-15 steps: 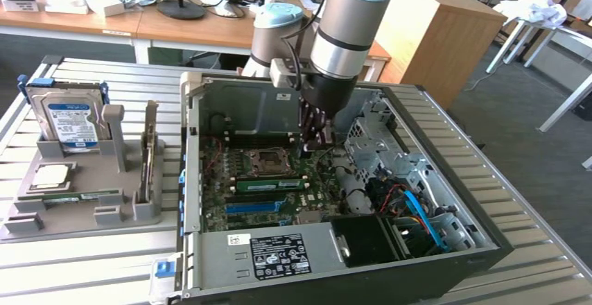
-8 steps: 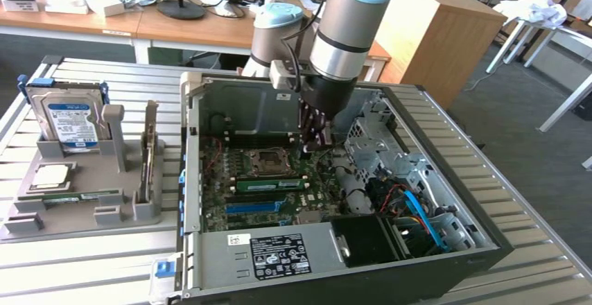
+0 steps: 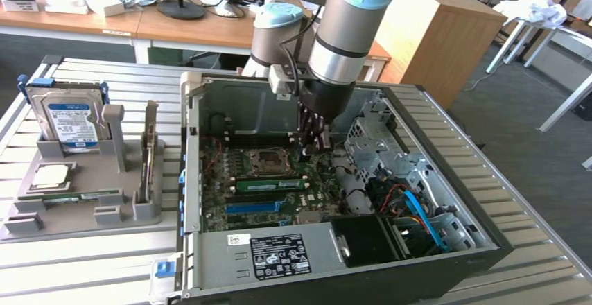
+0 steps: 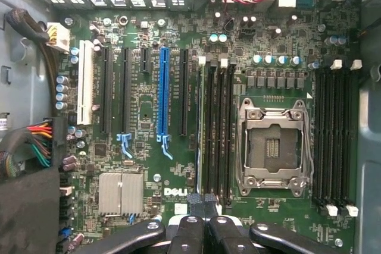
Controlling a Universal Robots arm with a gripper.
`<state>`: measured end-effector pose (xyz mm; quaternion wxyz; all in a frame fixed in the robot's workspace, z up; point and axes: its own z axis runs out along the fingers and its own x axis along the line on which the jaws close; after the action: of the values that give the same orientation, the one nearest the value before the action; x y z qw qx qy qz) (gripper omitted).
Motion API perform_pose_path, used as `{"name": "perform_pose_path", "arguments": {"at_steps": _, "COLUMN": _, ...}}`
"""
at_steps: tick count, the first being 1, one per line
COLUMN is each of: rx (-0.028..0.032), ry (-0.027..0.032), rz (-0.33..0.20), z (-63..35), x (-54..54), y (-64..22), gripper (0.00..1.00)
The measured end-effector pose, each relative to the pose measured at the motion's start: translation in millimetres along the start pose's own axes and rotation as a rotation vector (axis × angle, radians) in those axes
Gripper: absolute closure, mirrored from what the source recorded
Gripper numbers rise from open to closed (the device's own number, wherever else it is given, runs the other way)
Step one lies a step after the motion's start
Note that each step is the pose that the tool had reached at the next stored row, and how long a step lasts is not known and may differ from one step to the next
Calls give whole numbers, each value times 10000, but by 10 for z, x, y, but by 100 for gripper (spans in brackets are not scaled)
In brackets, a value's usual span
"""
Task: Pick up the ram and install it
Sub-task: 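Press down the ram until it locks into place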
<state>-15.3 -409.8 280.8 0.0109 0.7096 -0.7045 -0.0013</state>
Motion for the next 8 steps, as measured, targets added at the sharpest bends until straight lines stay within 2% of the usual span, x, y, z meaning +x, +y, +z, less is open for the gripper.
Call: {"name": "perform_pose_path", "arguments": {"at_steps": 8, "rx": 1, "ry": 0, "rz": 0, "z": 21, "x": 0, "y": 0, "gripper": 90}}
